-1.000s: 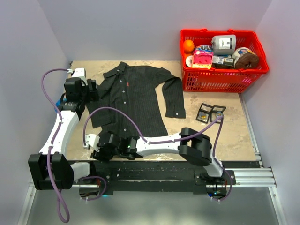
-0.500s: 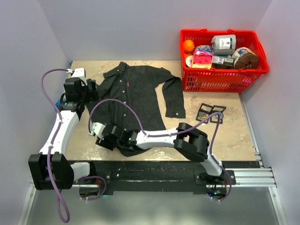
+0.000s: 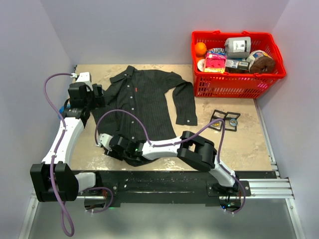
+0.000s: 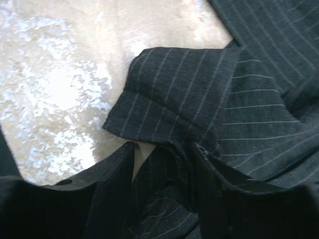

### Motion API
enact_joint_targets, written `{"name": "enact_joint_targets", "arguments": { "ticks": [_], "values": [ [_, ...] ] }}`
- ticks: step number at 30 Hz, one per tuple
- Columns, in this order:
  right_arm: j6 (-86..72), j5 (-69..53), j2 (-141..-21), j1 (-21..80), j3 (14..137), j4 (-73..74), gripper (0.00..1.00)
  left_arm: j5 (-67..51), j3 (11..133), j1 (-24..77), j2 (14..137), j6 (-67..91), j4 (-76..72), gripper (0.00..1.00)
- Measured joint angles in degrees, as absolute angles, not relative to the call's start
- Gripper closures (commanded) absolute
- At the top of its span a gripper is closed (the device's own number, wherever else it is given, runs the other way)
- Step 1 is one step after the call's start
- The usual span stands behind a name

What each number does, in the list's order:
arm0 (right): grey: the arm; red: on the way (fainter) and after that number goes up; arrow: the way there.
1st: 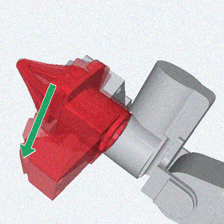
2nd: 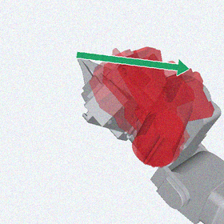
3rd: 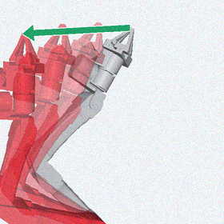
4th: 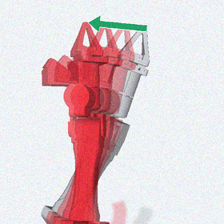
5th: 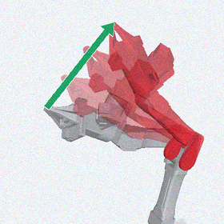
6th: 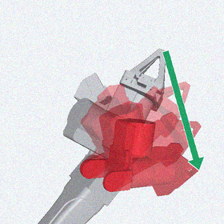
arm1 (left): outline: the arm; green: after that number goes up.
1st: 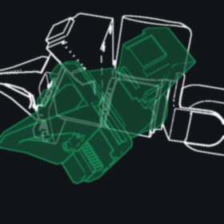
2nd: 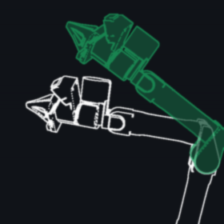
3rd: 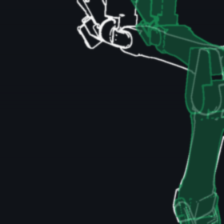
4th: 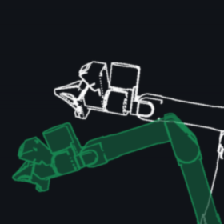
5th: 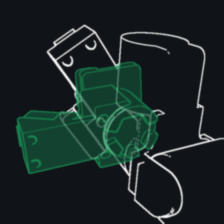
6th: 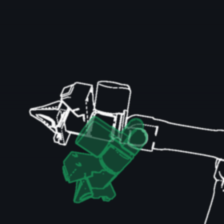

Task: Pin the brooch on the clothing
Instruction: Flatten out the crumpled clothing at the center of the board.

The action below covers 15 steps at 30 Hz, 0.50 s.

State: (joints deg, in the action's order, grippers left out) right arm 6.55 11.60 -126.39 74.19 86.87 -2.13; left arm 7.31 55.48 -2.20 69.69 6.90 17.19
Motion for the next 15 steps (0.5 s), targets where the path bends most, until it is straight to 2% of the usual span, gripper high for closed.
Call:
{"name": "enact_joint_targets", "arguments": {
  "ticks": [7,11,15],
  "values": [
    [6.26,12.95,-126.19,74.26,85.82,-4.03,0.87,6.87,55.48,-2.2,69.69,6.92,17.17,0.01],
    [5.8,11.7,-124.6,74.61,84.79,-3.95,0.94,6.68,55.48,-2.22,69.69,6.92,17.17,0.01],
    [4.4,6.98,-122.56,75.5,84.97,-4.6,0.96,6.63,55.48,-2.2,69.69,6.92,17.15,0.01]
  ]
}}
